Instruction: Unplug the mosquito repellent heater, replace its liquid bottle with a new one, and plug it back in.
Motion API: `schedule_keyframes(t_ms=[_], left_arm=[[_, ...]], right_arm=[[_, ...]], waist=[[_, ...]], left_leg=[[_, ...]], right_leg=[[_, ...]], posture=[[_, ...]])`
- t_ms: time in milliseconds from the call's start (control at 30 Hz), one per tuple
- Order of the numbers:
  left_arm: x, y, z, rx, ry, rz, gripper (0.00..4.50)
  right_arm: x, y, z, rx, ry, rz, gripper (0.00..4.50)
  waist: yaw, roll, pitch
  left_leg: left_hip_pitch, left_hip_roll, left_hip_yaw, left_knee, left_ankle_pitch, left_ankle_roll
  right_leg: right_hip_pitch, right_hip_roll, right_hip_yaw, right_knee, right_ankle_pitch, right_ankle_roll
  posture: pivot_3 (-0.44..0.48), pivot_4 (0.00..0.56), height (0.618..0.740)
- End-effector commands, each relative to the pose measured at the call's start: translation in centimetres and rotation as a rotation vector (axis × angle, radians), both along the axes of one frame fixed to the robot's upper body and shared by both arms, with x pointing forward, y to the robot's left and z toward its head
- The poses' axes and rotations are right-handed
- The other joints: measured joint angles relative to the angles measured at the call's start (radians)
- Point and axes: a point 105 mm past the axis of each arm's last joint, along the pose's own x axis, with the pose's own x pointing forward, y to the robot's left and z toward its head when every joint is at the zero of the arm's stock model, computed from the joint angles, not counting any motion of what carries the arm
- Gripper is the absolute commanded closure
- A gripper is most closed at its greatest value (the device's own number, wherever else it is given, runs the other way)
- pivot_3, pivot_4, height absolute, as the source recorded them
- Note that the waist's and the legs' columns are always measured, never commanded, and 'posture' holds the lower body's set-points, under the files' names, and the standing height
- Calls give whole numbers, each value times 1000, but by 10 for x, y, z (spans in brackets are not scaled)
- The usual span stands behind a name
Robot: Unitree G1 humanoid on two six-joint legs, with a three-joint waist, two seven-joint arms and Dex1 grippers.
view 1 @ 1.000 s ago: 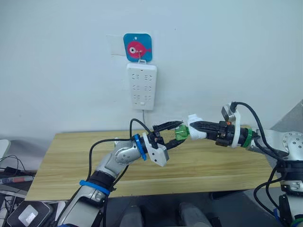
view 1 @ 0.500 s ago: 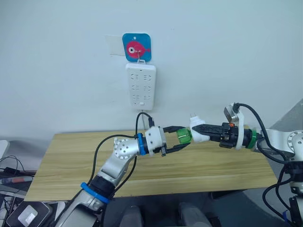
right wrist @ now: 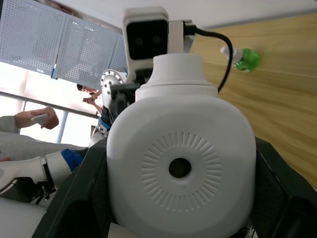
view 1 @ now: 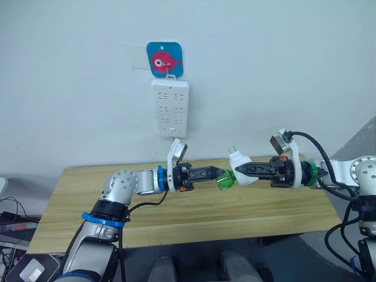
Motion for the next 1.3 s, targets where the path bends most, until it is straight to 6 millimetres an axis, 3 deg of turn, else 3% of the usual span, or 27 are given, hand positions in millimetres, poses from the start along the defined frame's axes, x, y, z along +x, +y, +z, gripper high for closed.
schedule_keyframes(t_ms=[33,167,333,500,633,833,1000,1300], left_arm=[[14,8,12,-16,-30,77,41],[29,28,17,41,-136,221,41],[13,31,25,344,-984,251,41],[3,35,22,455,-1551,363,41],[-13,24,14,432,-1954,342,41],[-5,8,-1,427,-2127,342,41],[6,-2,6,407,-2218,431,41],[8,-15,9,338,-2296,439,41]], right_arm=[[-1,1,11,33,-43,3,1506],[3,-3,11,23,-56,-27,1506],[24,-13,15,74,-42,-136,1506],[31,-14,21,98,-38,-153,1506],[33,-11,24,109,-33,-152,1506],[29,-2,27,125,-43,-106,1506],[25,3,28,133,-44,-88,1506],[19,5,28,141,-39,-85,1506]], waist=[[1,0,0],[-1,0,0],[2,0,0],[20,1,-1],[28,1,-1],[30,1,-1],[29,1,-1],[25,1,-1]], left_leg=[[0,0,0,0,0,0],[0,0,1,0,0,0],[1,0,4,-1,0,0],[1,0,9,-1,0,0],[1,0,10,-1,0,0],[1,-1,10,-1,0,0],[1,-1,9,-1,0,0],[1,-1,9,0,0,0]], right_leg=[[0,0,0,0,0,0],[0,0,1,0,0,0],[0,0,3,-1,0,-1],[0,-3,5,-2,0,-1],[0,-3,5,-1,1,0],[-1,-4,5,-1,1,0],[0,-4,5,0,1,1],[0,-4,4,1,1,1]], posture=[[-107,97,740],[-107,94,740],[-95,89,740],[-94,86,740],[-74,79,740],[-75,81,740],[-79,81,740],[-96,86,740]])
